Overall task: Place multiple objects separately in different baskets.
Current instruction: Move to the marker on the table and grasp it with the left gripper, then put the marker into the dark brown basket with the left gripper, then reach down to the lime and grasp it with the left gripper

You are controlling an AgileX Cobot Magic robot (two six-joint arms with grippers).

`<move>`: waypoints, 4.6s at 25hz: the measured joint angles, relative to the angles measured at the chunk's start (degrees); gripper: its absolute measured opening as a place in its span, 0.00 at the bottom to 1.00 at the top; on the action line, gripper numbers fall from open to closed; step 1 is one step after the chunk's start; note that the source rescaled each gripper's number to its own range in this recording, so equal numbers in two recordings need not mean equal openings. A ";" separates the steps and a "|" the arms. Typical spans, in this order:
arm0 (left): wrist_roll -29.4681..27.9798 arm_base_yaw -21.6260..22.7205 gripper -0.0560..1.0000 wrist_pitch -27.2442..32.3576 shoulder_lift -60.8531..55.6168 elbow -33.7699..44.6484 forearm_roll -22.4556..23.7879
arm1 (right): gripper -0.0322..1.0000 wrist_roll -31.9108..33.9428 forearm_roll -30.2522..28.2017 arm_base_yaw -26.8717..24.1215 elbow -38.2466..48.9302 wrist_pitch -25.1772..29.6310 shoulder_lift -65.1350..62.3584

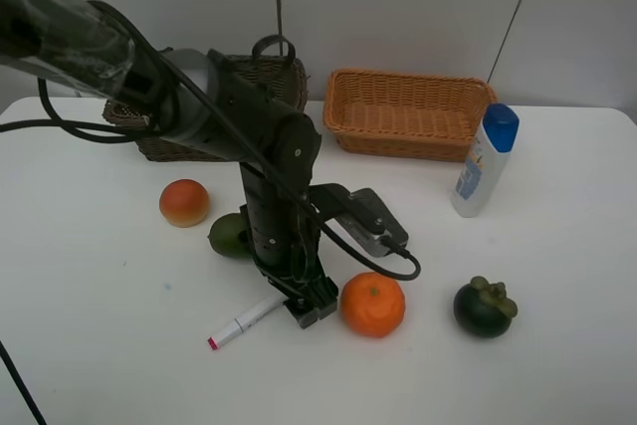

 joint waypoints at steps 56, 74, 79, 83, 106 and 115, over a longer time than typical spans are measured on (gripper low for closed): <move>3.12 29.91 0.92 -49.86 -7.44 -4.35 1.73 | 1.00 0.00 0.00 0.00 0.00 0.00 0.00; 6.06 25.67 1.00 19.66 -26.88 -4.35 2.27 | 1.00 0.00 0.00 0.00 0.00 0.00 0.00; 15.94 19.16 1.00 21.40 -26.06 -4.35 2.98 | 1.00 0.00 0.00 0.00 0.00 0.00 0.00; 16.80 15.22 1.00 20.54 -22.86 -4.35 2.98 | 1.00 0.00 0.00 0.00 0.00 0.00 0.00; 17.34 13.07 1.00 4.25 0.61 -4.39 5.79 | 1.00 0.00 0.00 0.00 0.00 0.00 0.00; 16.00 13.07 0.97 2.99 2.02 -4.53 6.03 | 1.00 0.00 0.00 0.00 0.00 0.00 0.00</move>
